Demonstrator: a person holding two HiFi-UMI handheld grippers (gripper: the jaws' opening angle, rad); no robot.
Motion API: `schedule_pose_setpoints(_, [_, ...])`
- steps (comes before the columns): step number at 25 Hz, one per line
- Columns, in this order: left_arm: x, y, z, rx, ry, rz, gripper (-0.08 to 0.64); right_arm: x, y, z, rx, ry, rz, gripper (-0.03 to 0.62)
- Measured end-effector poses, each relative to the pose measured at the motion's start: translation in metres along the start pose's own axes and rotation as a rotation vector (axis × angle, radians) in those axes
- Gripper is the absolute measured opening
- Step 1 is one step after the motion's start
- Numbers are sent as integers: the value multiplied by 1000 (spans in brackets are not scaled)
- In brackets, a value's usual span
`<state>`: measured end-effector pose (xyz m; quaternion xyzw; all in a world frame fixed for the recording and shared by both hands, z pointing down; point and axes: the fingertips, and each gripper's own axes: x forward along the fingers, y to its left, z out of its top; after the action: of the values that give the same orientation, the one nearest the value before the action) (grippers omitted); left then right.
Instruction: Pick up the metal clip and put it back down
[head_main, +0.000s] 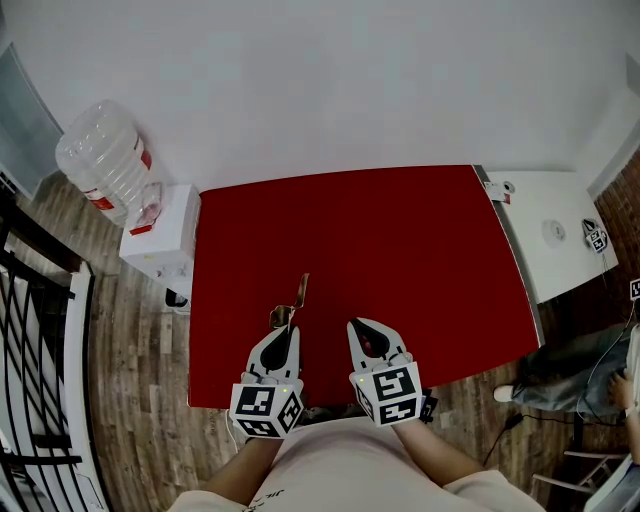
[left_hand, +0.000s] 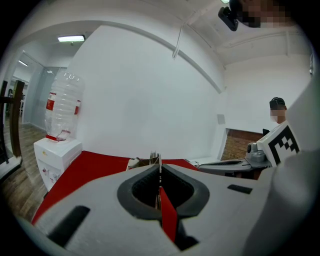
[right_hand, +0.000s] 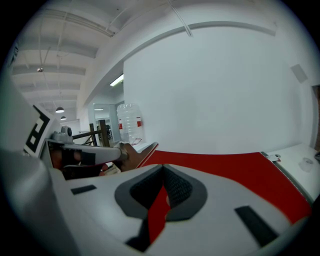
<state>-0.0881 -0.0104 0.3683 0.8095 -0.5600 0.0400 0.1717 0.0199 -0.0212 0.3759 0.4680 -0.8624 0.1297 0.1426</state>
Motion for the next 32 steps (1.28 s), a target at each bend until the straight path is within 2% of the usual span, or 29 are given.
schedule_pose_setpoints(9, [5,3,-3,-4,12,2,10,4,-3,-2,10,8,-5,6])
schedule_pose_setpoints(22, [47,29,-22,2,82,5,9,48,-27,-10,18,41,-19,6])
schedule_pose_setpoints(32, [90,62,-65,-4,152,12,9,101,-34,-43,23,77,1,6])
